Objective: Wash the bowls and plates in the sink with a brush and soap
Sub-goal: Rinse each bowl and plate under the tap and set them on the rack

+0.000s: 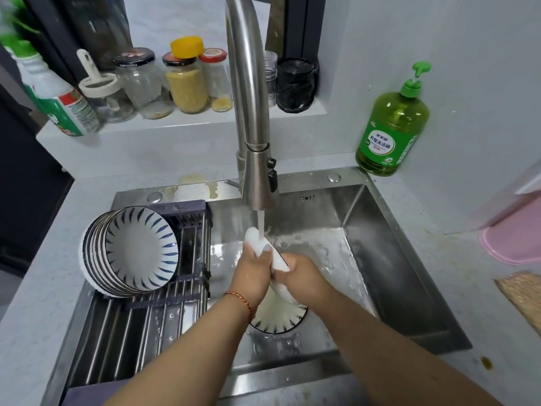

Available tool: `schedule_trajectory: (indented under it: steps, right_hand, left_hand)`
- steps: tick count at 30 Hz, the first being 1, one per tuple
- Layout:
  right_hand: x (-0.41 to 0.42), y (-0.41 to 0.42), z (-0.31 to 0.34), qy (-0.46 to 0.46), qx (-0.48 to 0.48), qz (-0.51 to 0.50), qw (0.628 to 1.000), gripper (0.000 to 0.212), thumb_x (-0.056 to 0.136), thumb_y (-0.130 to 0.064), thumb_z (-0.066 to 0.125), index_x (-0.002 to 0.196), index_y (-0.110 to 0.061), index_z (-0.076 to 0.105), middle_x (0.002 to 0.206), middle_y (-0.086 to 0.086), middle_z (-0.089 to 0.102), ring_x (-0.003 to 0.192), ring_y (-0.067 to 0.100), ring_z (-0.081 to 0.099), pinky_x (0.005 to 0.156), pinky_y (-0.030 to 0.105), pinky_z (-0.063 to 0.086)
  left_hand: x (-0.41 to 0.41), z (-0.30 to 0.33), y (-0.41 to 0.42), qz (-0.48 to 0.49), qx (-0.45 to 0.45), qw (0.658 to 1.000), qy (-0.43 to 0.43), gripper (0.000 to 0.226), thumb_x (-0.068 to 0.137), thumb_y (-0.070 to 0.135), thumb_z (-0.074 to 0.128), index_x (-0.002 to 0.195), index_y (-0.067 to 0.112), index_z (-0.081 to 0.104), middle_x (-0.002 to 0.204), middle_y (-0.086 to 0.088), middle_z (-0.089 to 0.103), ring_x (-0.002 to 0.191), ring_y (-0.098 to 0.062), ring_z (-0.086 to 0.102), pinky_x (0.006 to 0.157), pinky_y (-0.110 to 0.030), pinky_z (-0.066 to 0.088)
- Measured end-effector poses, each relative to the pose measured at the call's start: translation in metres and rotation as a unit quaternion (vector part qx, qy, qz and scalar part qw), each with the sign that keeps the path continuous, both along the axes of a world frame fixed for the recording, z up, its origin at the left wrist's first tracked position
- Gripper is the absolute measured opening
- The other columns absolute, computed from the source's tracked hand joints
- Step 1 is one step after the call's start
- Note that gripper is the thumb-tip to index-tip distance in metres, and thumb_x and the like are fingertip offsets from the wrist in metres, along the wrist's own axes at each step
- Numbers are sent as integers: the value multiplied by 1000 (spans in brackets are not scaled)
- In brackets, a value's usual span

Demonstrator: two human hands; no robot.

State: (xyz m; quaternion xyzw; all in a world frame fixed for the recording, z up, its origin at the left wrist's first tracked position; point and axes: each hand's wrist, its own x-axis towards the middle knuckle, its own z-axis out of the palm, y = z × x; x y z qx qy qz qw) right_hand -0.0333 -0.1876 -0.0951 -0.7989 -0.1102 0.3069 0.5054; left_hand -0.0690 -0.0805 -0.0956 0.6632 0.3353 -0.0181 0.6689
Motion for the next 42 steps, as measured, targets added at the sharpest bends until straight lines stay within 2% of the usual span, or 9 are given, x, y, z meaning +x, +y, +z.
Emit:
schedule_trajectory:
  steps: [3,6,9,14,21,25,29,38,42]
  right_hand:
    - [-1,2,7,29,29,-10,999,6,75,-26,65,75,-31,68,73,-1,69,69,18,65,69,35,54]
    - [2,-1,14,96,119,-61,986,12,89,-4,62,96,-12,67,82,9,69,66,17,64,61,24,52]
    - [8,-5,14,150,195,-141,959,19,90,-5,60,108,-8,66,100,11,71,89,26,68,80,35,54]
    - [18,-6,11,238,322,-201,894,26,95,-8,52,119,-5,61,114,17,68,110,31,63,101,47,45]
    - [23,-2,4,362,453,-267,770,51,84,-22,58,133,-9,50,126,15,62,118,31,58,95,51,47]
    - [19,0,1,401,476,-284,729,35,93,-26,52,123,-7,57,115,16,68,102,31,67,80,51,56]
    - [15,5,-4,415,472,-300,718,36,97,-30,48,123,-8,58,109,14,71,93,30,69,59,40,59]
    - [7,8,-13,434,426,-261,750,34,97,-34,44,116,-14,65,108,14,71,108,34,59,94,53,45]
    - [19,-8,-10,407,375,-236,799,31,92,-27,49,108,-10,70,102,14,72,95,32,67,87,49,48]
  left_hand:
    - [8,-4,12,11,-16,1000,15,63,72,60,44,128,31,44,114,-9,63,105,-31,63,96,-53,49]
    - [14,17,13,-6,-4,1000,16,20,95,36,36,114,37,41,106,-6,62,92,-23,59,92,-40,47]
    - [20,22,10,-23,5,1000,15,28,102,20,33,122,39,39,102,11,54,96,-19,55,94,-37,44]
    - [12,11,15,-6,46,998,33,36,99,35,30,97,12,57,101,-14,63,98,-30,59,90,-38,46]
    - [6,-2,31,74,-7,997,-30,27,101,26,32,104,26,59,103,-8,63,89,-23,57,70,-31,48]
    - [0,2,36,151,-109,981,-61,28,103,26,36,121,20,57,114,-5,64,92,-18,60,78,-33,53]
    - [0,8,44,211,-220,947,-96,29,103,27,43,124,13,58,105,-3,69,90,-18,65,77,-39,55]
    - [-17,16,61,201,-293,930,-99,26,97,27,54,114,10,63,110,-14,71,102,-32,66,78,-46,55]
    - [-35,7,58,183,-281,940,-70,37,92,21,60,127,7,57,114,-16,70,102,-34,67,67,-44,59]
